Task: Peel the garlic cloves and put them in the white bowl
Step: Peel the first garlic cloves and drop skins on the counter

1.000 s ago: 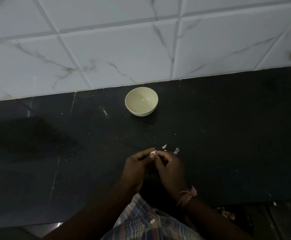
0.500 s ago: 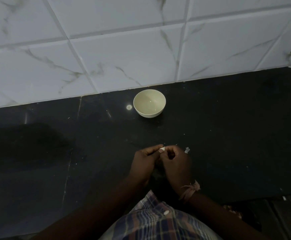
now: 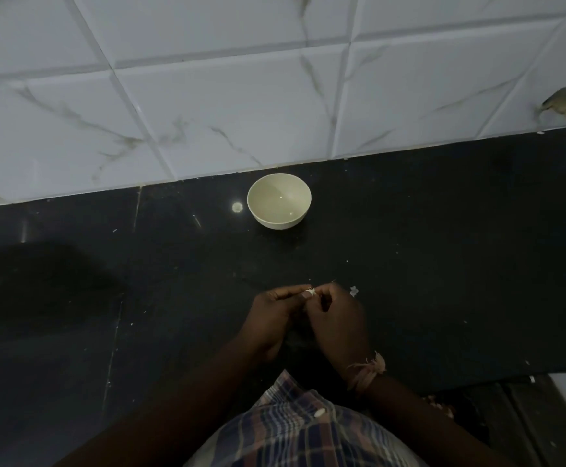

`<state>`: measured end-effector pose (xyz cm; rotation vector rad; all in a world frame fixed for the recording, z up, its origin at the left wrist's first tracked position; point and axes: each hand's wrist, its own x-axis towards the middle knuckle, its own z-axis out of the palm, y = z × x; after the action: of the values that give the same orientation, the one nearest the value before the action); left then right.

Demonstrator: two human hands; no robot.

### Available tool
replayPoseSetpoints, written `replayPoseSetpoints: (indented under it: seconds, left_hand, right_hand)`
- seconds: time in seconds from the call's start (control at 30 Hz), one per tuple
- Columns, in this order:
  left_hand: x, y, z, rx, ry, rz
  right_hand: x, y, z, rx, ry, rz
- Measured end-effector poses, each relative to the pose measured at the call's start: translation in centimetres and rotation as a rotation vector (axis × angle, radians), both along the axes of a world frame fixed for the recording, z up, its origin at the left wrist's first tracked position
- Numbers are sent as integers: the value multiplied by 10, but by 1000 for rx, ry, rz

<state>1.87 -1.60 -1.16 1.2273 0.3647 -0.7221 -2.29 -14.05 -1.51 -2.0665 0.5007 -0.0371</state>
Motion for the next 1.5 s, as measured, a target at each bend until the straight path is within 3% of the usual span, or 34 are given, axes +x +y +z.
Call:
replayPoseSetpoints:
  seconds: [0.37,0.5,0.63,0.93,1.0,1.17,1.5]
  left_hand:
    - [-2,1,-9,-24,81,24]
    - [0,-1,-7,-20,64,13]
    - [2,-4,-4,-5,51,-1]
    - [9,-4,-4,-46,107,70]
    - [13,-2,-5,-36,119,84]
    - [21,1,-11,-29,177,103]
    - [25,0,-11,-112,269,88]
  right_hand:
    - [-5,-20,-2,340,116,27]
    - [-5,-22,-3,468,113,-27]
    - [-2,-19,-8,468,99,-66]
    - [0,-17,-26,763,137,-244]
    - [-1,-22,-30,705,105,-269]
    - [-6,-42,-41,319,73,-295]
    - [9,-58,-49,-143,33,-13]
